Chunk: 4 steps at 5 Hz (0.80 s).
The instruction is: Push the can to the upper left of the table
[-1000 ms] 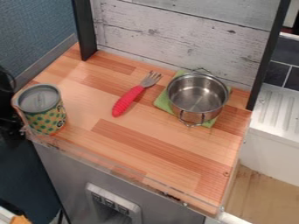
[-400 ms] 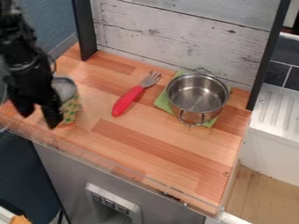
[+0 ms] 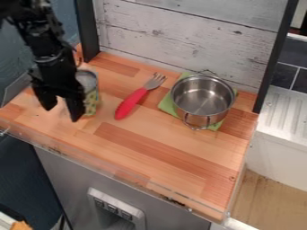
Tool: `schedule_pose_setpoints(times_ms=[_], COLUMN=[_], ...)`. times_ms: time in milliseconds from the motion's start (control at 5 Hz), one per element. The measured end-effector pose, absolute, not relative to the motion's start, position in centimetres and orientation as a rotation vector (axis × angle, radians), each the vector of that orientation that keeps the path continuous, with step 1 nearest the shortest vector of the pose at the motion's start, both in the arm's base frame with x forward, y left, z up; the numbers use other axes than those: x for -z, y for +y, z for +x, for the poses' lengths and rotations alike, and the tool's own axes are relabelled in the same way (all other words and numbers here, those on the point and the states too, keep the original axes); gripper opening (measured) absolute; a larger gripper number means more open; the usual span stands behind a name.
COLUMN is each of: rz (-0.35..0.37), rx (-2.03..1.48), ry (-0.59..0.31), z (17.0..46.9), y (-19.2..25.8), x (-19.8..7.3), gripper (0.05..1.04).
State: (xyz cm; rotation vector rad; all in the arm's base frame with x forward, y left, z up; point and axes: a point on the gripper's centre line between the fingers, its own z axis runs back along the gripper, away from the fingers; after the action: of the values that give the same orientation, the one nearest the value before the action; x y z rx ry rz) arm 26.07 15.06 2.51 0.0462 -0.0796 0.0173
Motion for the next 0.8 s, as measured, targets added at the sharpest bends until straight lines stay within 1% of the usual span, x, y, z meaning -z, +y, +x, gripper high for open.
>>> schedule_pose_setpoints(times_ms=[400,800], rz=[0.048,0.012], rx=[-0.153,-0.177], ry=[-0.071,-0.082], z=[30.5,33.3], y=[16.7,17.3], x=[-1.2,-1.1], gripper=[1.0,1.0])
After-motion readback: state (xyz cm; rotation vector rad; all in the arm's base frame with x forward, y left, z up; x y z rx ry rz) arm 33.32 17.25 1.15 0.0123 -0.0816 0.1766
